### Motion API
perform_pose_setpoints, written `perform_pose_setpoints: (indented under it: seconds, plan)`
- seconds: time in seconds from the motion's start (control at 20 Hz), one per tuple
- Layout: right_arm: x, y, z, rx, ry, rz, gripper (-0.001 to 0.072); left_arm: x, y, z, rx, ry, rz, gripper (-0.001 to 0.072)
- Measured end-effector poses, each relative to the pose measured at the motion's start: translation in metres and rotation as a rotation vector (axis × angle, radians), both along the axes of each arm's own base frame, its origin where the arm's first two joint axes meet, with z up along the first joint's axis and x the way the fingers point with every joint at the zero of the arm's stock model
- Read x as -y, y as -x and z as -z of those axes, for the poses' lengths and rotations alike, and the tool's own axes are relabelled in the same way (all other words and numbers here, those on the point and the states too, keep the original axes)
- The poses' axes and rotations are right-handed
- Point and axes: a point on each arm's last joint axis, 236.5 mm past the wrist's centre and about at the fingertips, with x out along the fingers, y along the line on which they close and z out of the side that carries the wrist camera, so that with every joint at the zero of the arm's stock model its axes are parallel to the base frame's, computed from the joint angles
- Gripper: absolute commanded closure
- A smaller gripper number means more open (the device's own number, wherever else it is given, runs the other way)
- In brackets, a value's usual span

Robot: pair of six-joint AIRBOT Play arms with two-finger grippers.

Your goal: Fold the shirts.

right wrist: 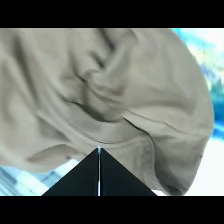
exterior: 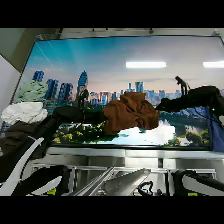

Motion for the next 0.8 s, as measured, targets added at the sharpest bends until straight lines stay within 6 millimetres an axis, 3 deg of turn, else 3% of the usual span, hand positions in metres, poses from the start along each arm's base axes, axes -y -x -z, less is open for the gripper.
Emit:
perform_pose_setpoints:
  seconds: [0.25,0.35,0.4,0.45,0.6,0.8]
  plan:
    - [-0.002,-0.02,-0.109,0.3,0.006,-0.002,0.0692,-0.02,-0.015,-0.069,0.185,0.053,-0.062,0.0693]
    - [0.004,-0.019,-0.12,0.332,0.043,0.002,0.0654,-0.026,-0.013,-0.08,0.212,0.047,-0.056,0.0692]
    - [0.008,-0.017,-0.113,0.311,0.064,0.009,0.0373,-0.028,-0.011,-0.078,0.205,0.035,-0.045,0.0692]
    - [0.012,-0.015,-0.1,0.272,0.074,0.023,0.0176,-0.029,-0.007,-0.072,0.183,0.022,-0.026,0.0692]
    - [0.02,-0.008,-0.039,0.087,0.07,0.064,0.0188,-0.025,0.004,-0.045,0.088,-0.013,0.033,0.0693]
    - [0.009,0.003,0.037,-0.138,0.012,0.057,0.0188,-0.017,0.014,-0.014,-0.013,-0.04,0.084,0.0692]
